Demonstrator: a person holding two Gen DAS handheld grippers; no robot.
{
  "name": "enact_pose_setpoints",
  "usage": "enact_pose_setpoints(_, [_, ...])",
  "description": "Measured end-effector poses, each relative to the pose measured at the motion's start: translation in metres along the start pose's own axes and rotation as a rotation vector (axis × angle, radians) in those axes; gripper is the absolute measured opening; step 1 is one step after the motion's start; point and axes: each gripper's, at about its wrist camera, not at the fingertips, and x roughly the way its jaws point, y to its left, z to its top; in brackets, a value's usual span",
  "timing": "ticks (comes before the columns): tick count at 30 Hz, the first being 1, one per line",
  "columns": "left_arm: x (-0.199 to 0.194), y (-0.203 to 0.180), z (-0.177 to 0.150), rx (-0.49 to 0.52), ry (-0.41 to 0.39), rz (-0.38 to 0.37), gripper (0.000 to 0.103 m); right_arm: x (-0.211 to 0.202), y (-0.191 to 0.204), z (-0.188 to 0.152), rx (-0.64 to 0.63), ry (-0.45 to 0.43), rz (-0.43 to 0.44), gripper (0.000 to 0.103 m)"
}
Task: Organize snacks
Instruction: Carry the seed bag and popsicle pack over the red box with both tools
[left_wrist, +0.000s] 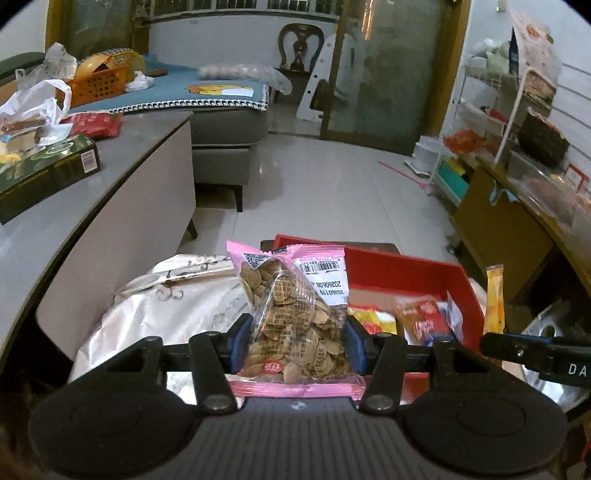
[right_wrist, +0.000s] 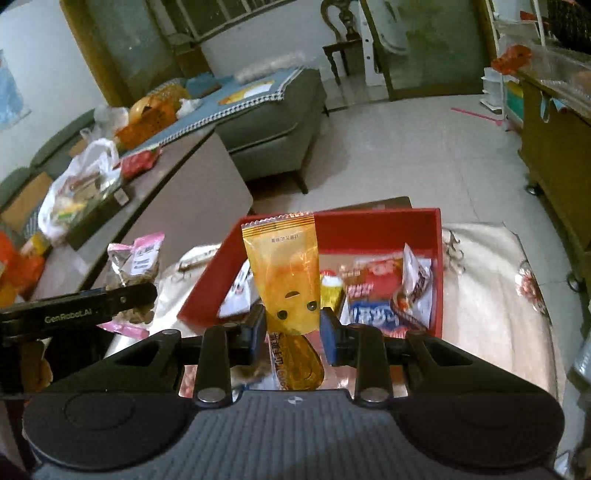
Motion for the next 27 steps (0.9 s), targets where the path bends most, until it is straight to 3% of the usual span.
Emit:
enact_pose_setpoints(6, [0.02, -0.015, 0.007, 0.014, 0.017, -0.011, 0.045, 0.016, -0.008, 0.011, 0.027, -0.005, -0.01, 0.039])
enact_pose_setpoints(15, [0.032, -0.042, 0.005, 0.104, -0.004, 0.034, 0.045, 0.028, -0.01, 0.014, 0.047, 0.007, -0.015, 0.039])
enact_pose_setpoints(27, [0.037, -0.044, 0.005, 0.118, -0.003, 0.043, 0.045, 0.033, -0.011, 0.016, 0.055, 0.018, -0.03, 0.039])
